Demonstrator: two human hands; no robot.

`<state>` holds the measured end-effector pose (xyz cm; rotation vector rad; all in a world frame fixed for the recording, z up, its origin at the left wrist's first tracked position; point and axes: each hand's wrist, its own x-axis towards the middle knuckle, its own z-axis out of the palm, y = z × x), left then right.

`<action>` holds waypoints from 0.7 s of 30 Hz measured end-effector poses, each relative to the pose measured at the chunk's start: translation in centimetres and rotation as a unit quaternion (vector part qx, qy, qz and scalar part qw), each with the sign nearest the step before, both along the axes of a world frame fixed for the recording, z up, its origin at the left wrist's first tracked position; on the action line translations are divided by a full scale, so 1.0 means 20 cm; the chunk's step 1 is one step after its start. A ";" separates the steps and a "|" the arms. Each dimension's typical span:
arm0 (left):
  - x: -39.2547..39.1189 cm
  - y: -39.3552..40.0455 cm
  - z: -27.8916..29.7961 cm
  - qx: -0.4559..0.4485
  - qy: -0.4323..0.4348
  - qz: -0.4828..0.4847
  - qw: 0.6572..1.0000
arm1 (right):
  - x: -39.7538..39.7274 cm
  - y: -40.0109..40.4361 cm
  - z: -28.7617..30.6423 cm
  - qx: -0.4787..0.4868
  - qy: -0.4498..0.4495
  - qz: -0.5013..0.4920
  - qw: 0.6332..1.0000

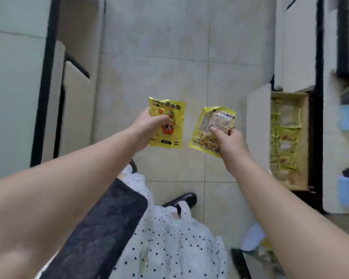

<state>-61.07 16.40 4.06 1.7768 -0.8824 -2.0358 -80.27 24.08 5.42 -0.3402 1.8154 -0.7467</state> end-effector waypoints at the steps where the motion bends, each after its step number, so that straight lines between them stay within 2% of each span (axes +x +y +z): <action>1: -0.12 0.06 0.01 0.007 0.008 -0.018 1.000 | -0.10 0.11 0.01 -0.001 0.005 -0.022 1.000; 6: -0.63 0.38 0.01 0.029 0.021 -0.096 0.995 | -0.52 0.58 0.01 -0.002 0.012 -0.153 0.988; 11: -1.05 0.60 0.03 0.048 0.008 -0.171 0.984 | -0.81 0.92 0.01 -0.003 -0.036 -0.303 0.952; 16: -1.46 0.65 -0.02 0.050 -0.019 -0.246 0.968 | -1.06 1.08 -0.03 -0.007 -0.080 -0.395 0.915; 21: -1.88 0.58 -0.11 0.058 -0.031 -0.306 0.950 | -1.30 1.14 -0.12 0.017 -0.074 -0.457 0.886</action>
